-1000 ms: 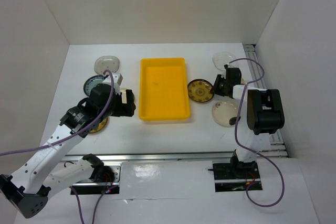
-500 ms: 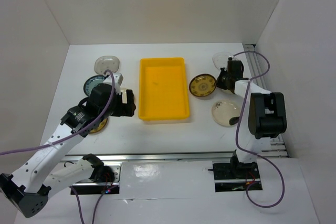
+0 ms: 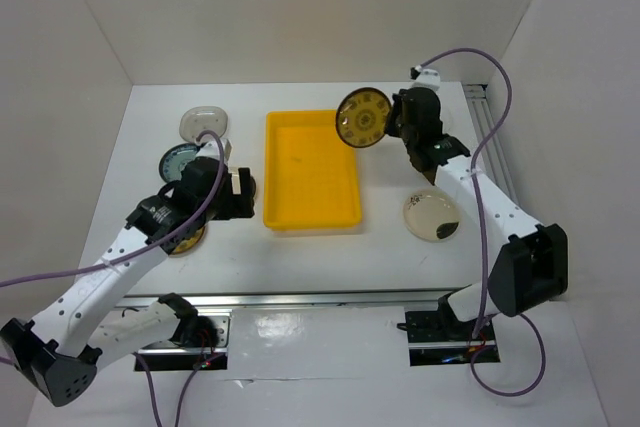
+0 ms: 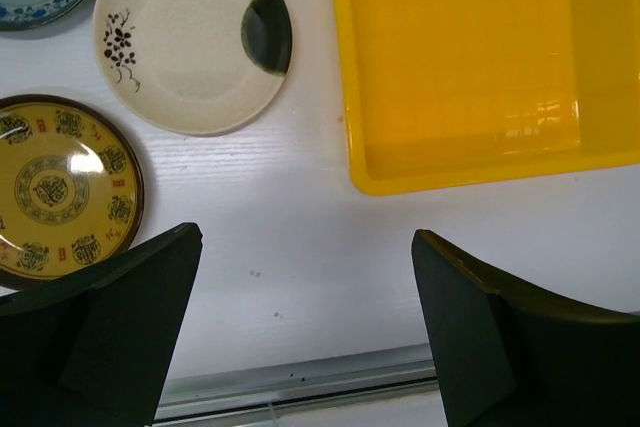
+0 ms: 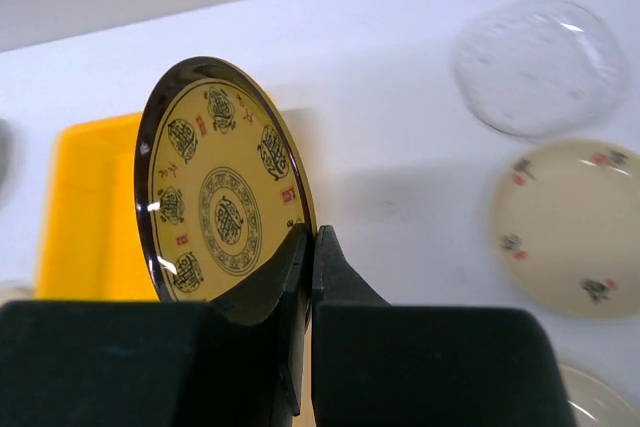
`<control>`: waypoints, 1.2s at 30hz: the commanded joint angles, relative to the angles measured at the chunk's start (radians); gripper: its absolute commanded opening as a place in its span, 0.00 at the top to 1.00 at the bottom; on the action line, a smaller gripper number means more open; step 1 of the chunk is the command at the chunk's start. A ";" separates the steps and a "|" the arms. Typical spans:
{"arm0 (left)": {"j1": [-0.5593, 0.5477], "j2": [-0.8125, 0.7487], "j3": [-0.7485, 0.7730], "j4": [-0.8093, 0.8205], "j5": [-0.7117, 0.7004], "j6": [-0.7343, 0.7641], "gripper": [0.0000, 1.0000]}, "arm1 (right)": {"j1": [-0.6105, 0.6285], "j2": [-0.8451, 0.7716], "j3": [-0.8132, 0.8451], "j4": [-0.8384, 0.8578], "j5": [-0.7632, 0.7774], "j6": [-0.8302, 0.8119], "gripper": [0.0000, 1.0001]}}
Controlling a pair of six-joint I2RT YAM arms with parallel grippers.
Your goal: Place the plates into the plastic bin on the countertop
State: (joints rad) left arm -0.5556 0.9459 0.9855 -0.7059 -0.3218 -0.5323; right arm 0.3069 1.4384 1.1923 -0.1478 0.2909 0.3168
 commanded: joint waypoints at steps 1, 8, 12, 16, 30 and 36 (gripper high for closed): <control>0.040 0.019 0.015 -0.014 -0.048 -0.057 0.00 | 0.087 -0.006 0.027 0.090 -0.030 -0.021 1.00; 0.247 0.051 0.033 -0.003 0.038 -0.057 0.00 | 0.195 0.235 0.116 0.097 -0.251 -0.082 1.00; 0.454 0.024 0.015 0.045 0.127 -0.057 0.00 | 0.228 0.361 0.170 0.128 -0.275 -0.093 1.00; 0.560 0.046 0.005 0.045 0.161 -0.066 0.00 | 0.228 0.441 0.217 0.128 -0.276 -0.102 1.00; 0.591 0.105 -0.004 0.045 0.196 -0.066 0.00 | 0.190 0.530 0.270 0.105 -0.228 -0.127 0.95; 0.591 0.126 -0.013 0.045 0.217 -0.057 0.00 | 0.190 0.498 0.279 0.105 -0.262 -0.127 0.52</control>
State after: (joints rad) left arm 0.0296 1.0737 0.9848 -0.6857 -0.1287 -0.5842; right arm 0.4946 1.9697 1.4170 -0.0895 0.0456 0.2005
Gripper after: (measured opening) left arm 0.998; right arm 0.454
